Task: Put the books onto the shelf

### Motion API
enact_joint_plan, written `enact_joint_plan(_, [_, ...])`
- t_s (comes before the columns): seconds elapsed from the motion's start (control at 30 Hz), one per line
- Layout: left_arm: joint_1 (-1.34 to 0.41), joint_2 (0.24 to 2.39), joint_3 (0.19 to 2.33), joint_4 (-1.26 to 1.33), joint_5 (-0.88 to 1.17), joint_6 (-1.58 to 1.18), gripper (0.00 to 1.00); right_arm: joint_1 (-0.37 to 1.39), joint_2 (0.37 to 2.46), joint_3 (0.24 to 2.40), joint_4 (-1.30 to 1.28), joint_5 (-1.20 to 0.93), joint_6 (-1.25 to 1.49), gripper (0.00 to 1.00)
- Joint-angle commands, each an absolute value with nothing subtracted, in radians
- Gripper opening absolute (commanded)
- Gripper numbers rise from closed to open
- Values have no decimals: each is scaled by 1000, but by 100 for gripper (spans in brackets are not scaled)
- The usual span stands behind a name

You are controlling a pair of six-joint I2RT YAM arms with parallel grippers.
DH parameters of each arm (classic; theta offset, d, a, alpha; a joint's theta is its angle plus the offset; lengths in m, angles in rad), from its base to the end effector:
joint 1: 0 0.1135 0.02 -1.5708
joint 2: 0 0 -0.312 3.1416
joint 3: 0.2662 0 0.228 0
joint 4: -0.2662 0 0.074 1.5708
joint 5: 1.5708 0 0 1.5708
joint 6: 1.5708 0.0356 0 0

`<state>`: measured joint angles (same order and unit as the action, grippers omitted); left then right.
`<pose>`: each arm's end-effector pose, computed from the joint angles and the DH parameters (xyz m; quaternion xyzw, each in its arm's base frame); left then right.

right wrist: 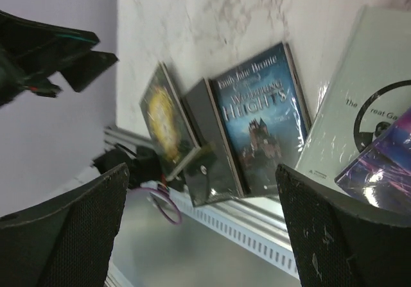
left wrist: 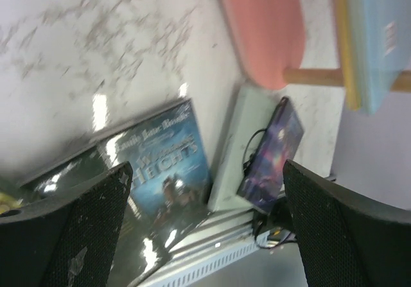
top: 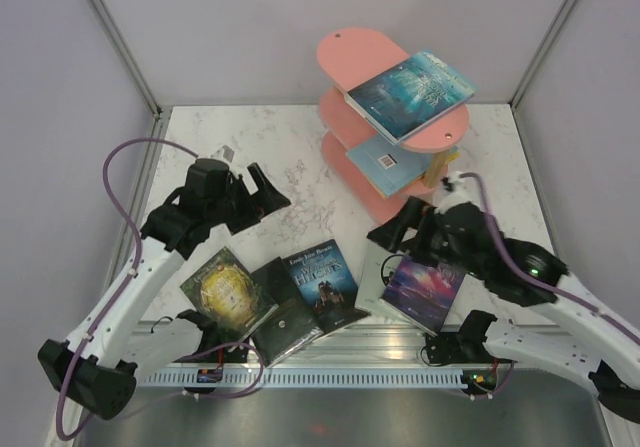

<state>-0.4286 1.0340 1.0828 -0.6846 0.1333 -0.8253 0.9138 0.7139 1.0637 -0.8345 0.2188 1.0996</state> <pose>0.1483 -0.0729 0.3874 -0.1461 0.8792 -0.3120 0.3293 0.0467 0.0479 0.3989 0.1351 0.8421 0.3841 0.3536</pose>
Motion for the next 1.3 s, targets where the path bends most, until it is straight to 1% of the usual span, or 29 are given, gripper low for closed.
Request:
enact_joint_plan(0.0, [-416, 939, 968, -790, 127, -831, 100, 920, 820, 971, -628, -44, 962, 98])
enact_joint_plan(0.03, [-414, 899, 948, -799, 143, -839, 100, 919, 843, 953, -553, -66, 957, 98])
enact_joint_plan(0.17, [-413, 838, 865, -856, 187, -873, 100, 936, 1018, 884, -396, -193, 931, 98])
enact_joint_plan(0.3, [-413, 776, 838, -910, 195, -868, 100, 1035, 1162, 877, -312, -184, 914, 98])
enact_joint_plan(0.4, [-413, 747, 850, -960, 190, -853, 100, 1090, 1254, 833, -212, -192, 948, 98])
enact_joint_plan(0.43, [-413, 744, 853, -968, 195, -848, 100, 1100, 1273, 815, -139, -196, 965, 97])
enact_joint_plan(0.53, [-413, 730, 865, -992, 209, -842, 100, 1130, 1337, 726, -25, -181, 1023, 97])
enact_joint_plan(0.67, [-413, 723, 865, -1008, 227, -828, 100, 1154, 1408, 669, 80, -163, 1071, 97])
enact_joint_plan(0.77, [-413, 721, 853, -1012, 242, -819, 100, 1176, 1501, 641, 170, -178, 1094, 97])
enact_joint_plan(0.93, [-413, 726, 841, -1012, 267, -807, 100, 1272, 1638, 630, 371, -221, 1152, 96])
enact_joint_plan(1.07, [-413, 727, 844, -1012, 279, -796, 100, 1344, 1764, 615, 527, -255, 1238, 92])
enact_joint_plan(1.13, [-413, 723, 841, -1012, 287, -796, 100, 1351, 1828, 589, 644, -268, 1271, 84])
enact_joint_plan(1.17, [-411, 721, 839, -1012, 290, -798, 100, 1351, 1847, 580, 719, -281, 1304, 78])
enact_joint_plan(1.2, [-411, 719, 836, -1012, 296, -799, 100, 1350, 1864, 568, 745, -285, 1318, 57])
enact_joint_plan(1.23, [-413, 716, 835, -1011, 301, -802, 100, 1353, 1874, 566, 761, -285, 1322, 44])
enact_joint_plan(1.27, [-413, 710, 834, -1012, 304, -804, 100, 1358, 1873, 566, 755, -282, 1324, 25])
